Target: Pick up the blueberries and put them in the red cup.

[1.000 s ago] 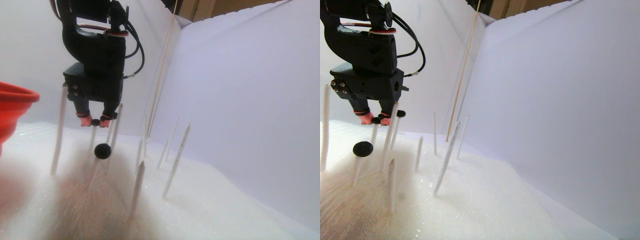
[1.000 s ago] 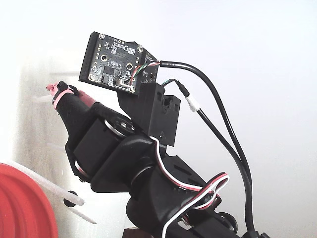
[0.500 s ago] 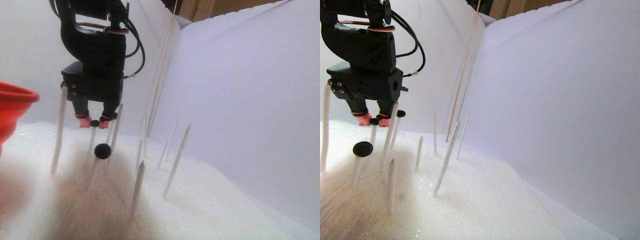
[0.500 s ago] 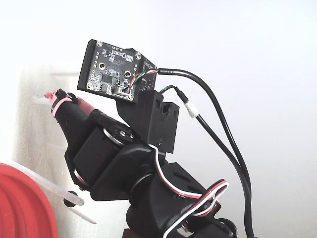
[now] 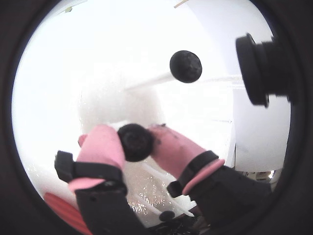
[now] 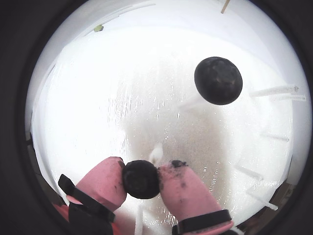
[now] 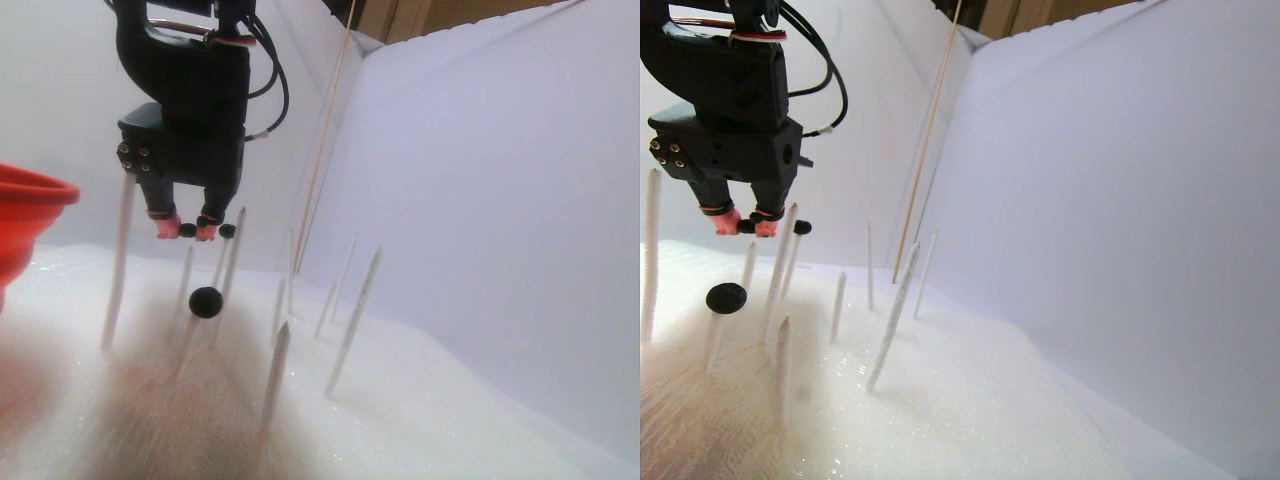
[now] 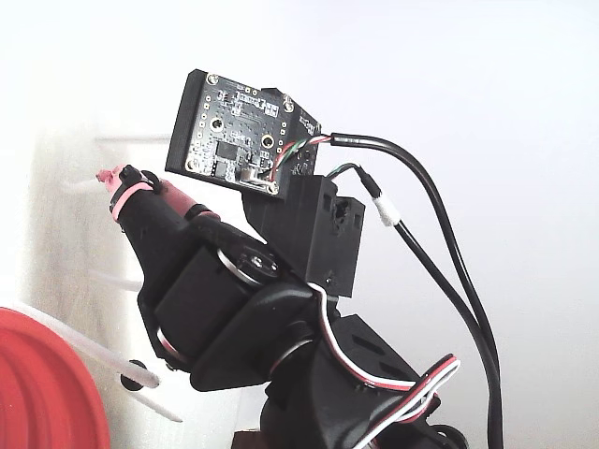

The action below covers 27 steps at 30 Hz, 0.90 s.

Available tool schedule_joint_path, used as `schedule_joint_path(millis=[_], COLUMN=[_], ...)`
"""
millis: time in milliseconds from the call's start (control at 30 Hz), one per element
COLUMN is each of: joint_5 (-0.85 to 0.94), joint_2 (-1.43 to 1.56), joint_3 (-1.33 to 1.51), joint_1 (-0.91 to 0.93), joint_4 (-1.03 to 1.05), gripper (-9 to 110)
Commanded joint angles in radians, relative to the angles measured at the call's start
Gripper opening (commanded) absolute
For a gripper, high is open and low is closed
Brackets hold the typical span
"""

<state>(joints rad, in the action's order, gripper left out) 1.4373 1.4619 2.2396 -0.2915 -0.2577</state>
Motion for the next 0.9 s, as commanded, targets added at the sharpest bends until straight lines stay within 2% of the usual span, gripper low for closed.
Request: schedule_joint_path(millis=[0, 867], joint_5=[0.011, -0.032], joint_2=[0.107, 0.288], joint_3=[-0.003, 0.089], joint_1=[0.002, -0.052], joint_4=[-0.026, 0.097], gripper=[11, 11])
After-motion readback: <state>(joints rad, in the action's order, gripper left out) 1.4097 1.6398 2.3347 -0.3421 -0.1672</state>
